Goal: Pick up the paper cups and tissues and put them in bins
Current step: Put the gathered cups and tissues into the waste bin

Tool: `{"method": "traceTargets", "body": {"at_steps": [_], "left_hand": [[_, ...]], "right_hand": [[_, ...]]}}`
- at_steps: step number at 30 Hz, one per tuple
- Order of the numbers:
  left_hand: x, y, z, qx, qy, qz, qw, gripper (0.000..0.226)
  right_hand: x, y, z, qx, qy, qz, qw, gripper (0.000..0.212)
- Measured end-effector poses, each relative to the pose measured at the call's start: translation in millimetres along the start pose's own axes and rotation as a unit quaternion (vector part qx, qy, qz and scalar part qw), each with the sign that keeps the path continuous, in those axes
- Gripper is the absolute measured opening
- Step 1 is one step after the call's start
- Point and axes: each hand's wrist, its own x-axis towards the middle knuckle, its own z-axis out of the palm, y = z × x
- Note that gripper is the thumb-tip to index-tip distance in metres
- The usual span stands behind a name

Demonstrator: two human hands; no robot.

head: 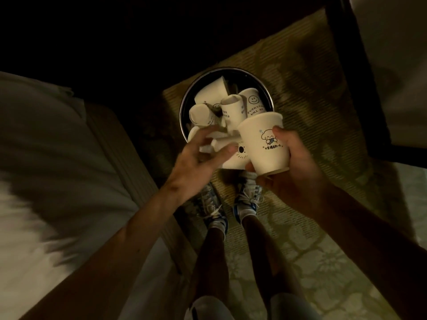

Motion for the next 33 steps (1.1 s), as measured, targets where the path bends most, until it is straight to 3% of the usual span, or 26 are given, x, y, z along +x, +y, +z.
{"method": "traceTargets", "body": {"at_steps": [4, 8, 11, 16, 20, 25, 28, 30, 33], "left_hand": [[9, 12, 2, -0.004, 0.007, 0.008, 1.0, 0.03], [31, 22, -16, -0.059, 0.155, 0.043, 0.985, 0.031], [47, 25, -23, -0.011, 0.222, 0.097, 0.97, 0.043], [68, 20, -12, 0.127, 0.226, 0.157, 0.953, 0.057], [84, 12, -7, 0.226, 0.218, 0.107, 0.943, 0.063], [91, 21, -10, 0.347, 0.241, 0.078, 0.903, 0.067], [88, 30, -16, 0.351, 0.22, 0.054, 0.909, 0.075], [78, 34, -20, 0.335, 0.235, 0.089, 0.908, 0.077], [56, 35, -13, 0.283, 0.232, 0.181, 0.913, 0.054]], "right_hand": [[2, -7, 2, 0.028, -0.029, -0.001, 0.999, 0.046], [7, -15, -12, -0.015, 0.002, -0.026, 1.0, 0.049], [8, -19, -26, -0.018, -0.002, -0.045, 0.999, 0.052], [6, -17, -44, 0.002, -0.012, -0.043, 0.999, 0.05], [6, -15, -53, 0.013, 0.016, -0.029, 0.999, 0.05], [6, -12, -59, -0.029, 0.013, -0.017, 0.999, 0.045], [8, -11, -57, -0.046, 0.04, -0.028, 0.998, 0.048], [11, -10, -54, -0.057, 0.071, -0.034, 0.995, 0.052], [15, -8, -47, -0.084, 0.112, -0.044, 0.989, 0.056]]}}
